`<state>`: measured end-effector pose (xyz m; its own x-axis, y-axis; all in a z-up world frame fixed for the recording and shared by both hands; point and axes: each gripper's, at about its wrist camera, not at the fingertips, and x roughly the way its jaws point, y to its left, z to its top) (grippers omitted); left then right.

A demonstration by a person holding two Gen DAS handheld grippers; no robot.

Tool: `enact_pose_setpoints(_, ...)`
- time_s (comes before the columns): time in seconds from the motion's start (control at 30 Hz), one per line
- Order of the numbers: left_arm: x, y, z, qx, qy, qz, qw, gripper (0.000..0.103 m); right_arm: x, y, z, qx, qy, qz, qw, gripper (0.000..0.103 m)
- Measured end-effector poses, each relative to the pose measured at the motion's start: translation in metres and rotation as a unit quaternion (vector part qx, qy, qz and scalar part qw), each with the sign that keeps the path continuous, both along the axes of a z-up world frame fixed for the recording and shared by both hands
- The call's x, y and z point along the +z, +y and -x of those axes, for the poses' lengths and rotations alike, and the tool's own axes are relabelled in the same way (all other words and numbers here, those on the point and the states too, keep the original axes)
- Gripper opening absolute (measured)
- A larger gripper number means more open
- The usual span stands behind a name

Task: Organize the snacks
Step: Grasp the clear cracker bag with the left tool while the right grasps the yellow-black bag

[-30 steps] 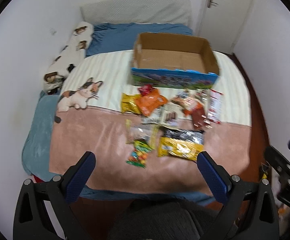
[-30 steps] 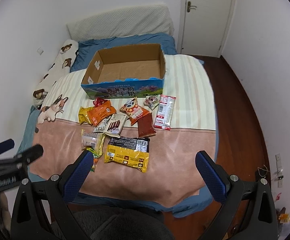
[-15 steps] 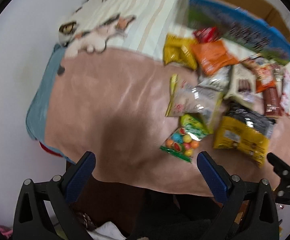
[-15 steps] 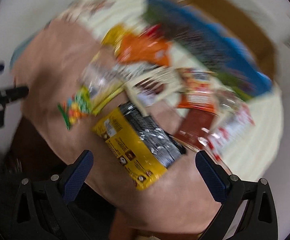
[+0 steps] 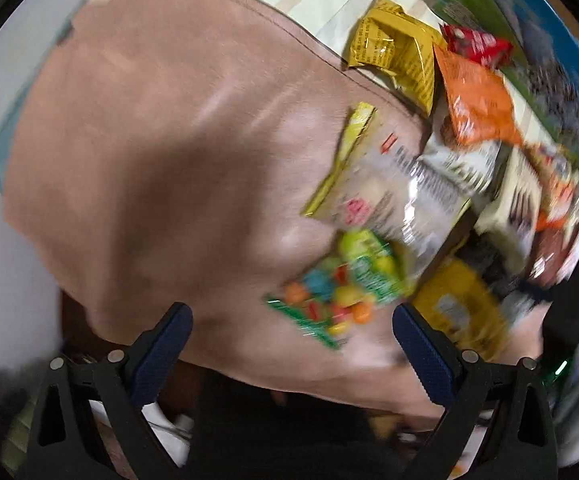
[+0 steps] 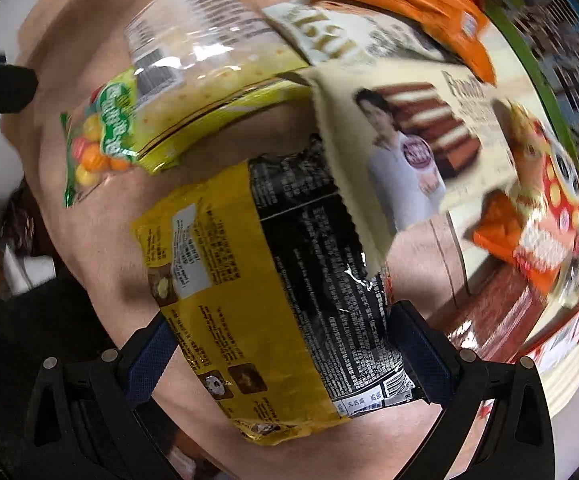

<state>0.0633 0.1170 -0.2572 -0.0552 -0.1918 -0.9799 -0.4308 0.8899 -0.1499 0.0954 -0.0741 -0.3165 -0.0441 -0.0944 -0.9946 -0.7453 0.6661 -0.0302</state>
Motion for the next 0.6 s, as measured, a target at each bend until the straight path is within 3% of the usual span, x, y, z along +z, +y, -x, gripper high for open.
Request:
enact_pose_setpoints(0.1,-0.012,0.006,-0.013,0.048,0.011,0.064,0.9967,0.098,0.005,-0.023,-0.014,-0.069,-0.001,-0.012,0.998,0.094)
enact_pose_setpoints(0.23,-0.037,0.012,-0.034,0.108,0.034,0.143,0.9832,0.097,0.008,-0.06,-0.001,-0.189,-0.005,-0.015,0.982,0.093)
enact_pose_setpoints(0.33,-0.059,0.02,-0.049,0.156,0.046,0.172,0.9715,0.096,0.013,-0.091,0.001,-0.277,-0.017,-0.021,0.96,0.093)
enact_pose_setpoints(0.37,-0.064,0.022,-0.054,0.17,0.05,0.179,0.9677,0.094,0.015,-0.103,0.004,-0.316,-0.019,-0.028,0.948,0.093)
enact_pose_setpoints(0.43,-0.076,0.027,-0.058,0.193,0.056,0.175,0.964,0.079,0.017,-0.121,0.008,-0.373,-0.025,-0.04,0.927,0.093)
enact_pose_setpoints(0.47,-0.079,0.031,-0.062,0.196,0.053,0.17,0.9643,0.073,0.018,-0.13,0.008,-0.395,-0.026,-0.045,0.917,0.093)
enact_pose_setpoints(0.5,-0.082,0.032,-0.063,0.191,0.05,0.162,0.9669,0.06,0.021,-0.14,0.008,-0.416,-0.027,-0.05,0.907,0.093)
enact_pose_setpoints(0.6,-0.078,0.033,-0.074,0.134,0.029,0.121,0.9832,0.058,0.039,-0.173,0.007,-0.466,-0.027,-0.068,0.882,0.093)
